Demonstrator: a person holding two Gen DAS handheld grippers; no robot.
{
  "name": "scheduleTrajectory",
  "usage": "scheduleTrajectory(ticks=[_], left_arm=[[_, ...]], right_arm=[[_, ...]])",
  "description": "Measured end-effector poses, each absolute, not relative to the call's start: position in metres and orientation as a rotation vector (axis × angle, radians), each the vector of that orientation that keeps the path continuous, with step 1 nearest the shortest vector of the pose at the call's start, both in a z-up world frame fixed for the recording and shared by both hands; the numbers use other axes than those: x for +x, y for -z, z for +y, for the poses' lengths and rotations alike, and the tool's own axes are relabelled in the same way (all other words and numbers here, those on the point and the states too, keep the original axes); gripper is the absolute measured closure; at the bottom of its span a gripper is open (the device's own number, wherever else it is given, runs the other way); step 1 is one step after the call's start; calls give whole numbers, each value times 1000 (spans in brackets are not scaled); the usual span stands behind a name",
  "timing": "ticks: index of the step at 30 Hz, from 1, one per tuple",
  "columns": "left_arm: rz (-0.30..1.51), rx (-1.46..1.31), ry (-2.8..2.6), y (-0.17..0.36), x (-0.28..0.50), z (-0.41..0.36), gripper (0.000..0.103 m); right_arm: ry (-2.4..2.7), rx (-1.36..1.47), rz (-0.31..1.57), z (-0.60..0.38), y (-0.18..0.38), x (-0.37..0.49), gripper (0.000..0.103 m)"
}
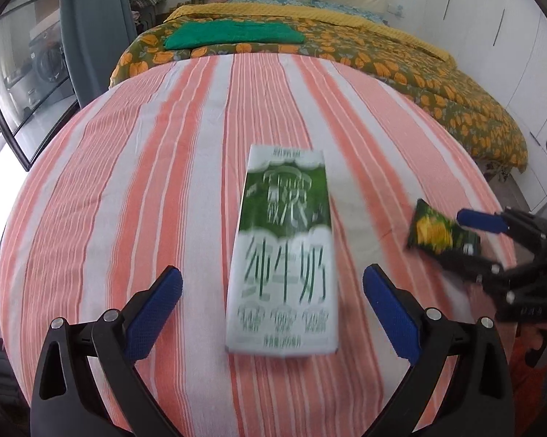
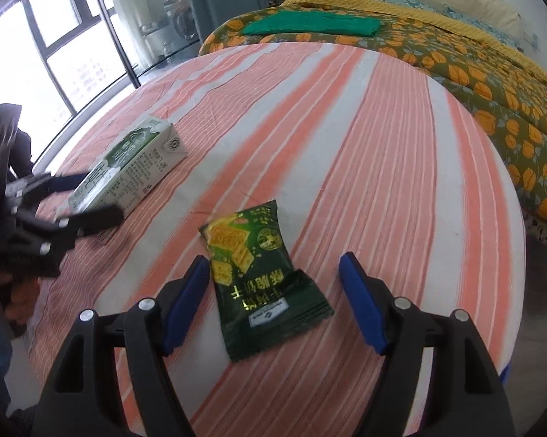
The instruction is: Collect trash
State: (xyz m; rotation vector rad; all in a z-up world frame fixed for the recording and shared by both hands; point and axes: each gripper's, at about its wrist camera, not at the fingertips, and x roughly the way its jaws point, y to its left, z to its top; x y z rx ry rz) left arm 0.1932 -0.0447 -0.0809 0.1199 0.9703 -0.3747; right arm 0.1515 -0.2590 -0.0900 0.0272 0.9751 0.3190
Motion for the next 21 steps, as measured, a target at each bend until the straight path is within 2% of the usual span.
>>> scheduleTrajectory(ticks=[3, 4, 7, 8, 10, 21], left_arm=[[992, 151, 384, 78, 206, -56, 5], [1002, 172, 381, 79, 210, -59, 9], [1036, 197, 376, 83, 217, -63, 30], [1047, 200, 378, 84, 218, -64, 40], [1054, 212, 382, 86, 218, -65, 53], [974, 148, 460, 55, 172, -85, 54]], right_arm=[[-355, -20, 987, -246, 86, 157, 32], [-362, -39, 997, -242, 87, 160, 33], [-366, -73, 1038, -236, 91, 166, 57], [-365, -79, 1047, -236, 91, 166, 62], [-358, -79, 1047, -238, 88, 164, 64], [-332, 7, 976, -271, 56, 124, 66]])
